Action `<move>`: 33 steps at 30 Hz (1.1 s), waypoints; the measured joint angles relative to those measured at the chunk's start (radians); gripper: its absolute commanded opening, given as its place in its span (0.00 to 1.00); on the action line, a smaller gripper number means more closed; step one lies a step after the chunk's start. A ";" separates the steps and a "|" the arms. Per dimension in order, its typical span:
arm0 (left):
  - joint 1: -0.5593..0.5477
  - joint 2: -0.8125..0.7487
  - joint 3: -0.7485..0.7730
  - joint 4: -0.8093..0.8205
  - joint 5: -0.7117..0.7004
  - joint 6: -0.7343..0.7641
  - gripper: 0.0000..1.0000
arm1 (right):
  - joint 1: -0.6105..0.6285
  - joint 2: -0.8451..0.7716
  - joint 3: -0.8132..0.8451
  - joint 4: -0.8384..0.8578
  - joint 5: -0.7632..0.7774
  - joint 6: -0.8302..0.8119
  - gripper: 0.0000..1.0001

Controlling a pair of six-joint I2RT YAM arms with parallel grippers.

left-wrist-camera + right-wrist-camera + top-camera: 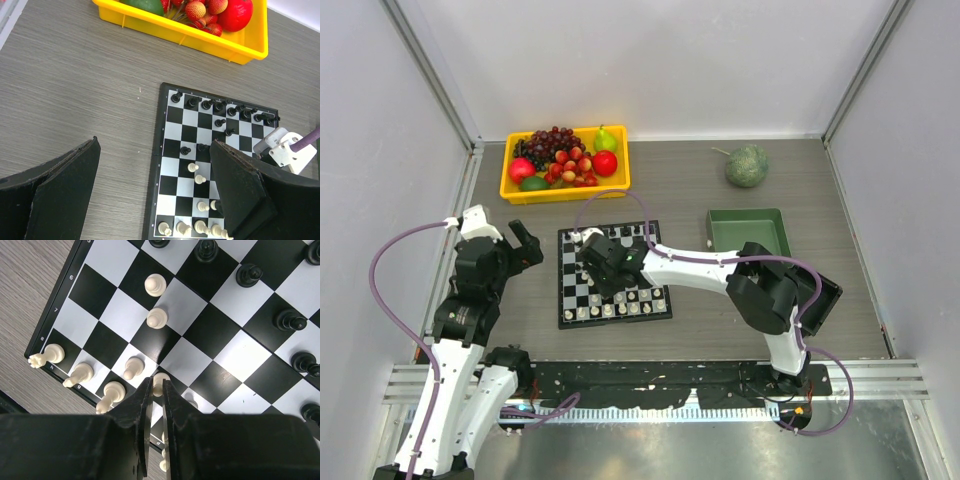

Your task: Set up the chess pieces on the board

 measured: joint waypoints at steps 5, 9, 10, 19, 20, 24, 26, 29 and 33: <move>0.001 0.000 0.000 0.000 0.003 0.000 0.99 | 0.000 -0.004 -0.010 0.007 0.000 0.000 0.18; 0.003 0.000 -0.003 0.001 0.007 0.000 0.99 | 0.001 -0.010 -0.018 0.010 0.000 0.000 0.18; 0.004 0.000 -0.003 0.002 0.007 0.000 0.99 | 0.002 -0.011 -0.020 0.011 0.000 0.000 0.18; 0.006 0.000 -0.004 0.002 0.007 0.000 0.99 | 0.014 -0.021 -0.035 0.011 0.007 0.000 0.26; 0.006 0.000 -0.004 0.002 0.007 0.000 0.99 | 0.014 -0.021 -0.035 0.008 0.007 0.001 0.27; 0.006 0.000 -0.004 0.002 0.007 0.000 0.99 | 0.015 -0.021 -0.035 -0.007 0.014 0.000 0.32; 0.006 -0.001 -0.004 0.002 0.008 0.000 0.99 | 0.015 -0.021 -0.032 -0.014 0.016 0.000 0.33; 0.006 -0.002 -0.005 0.002 0.007 0.000 0.99 | 0.015 -0.021 -0.020 -0.025 0.019 0.000 0.34; 0.007 -0.003 -0.006 0.002 0.007 0.000 0.99 | 0.015 -0.021 0.015 -0.029 0.020 0.000 0.34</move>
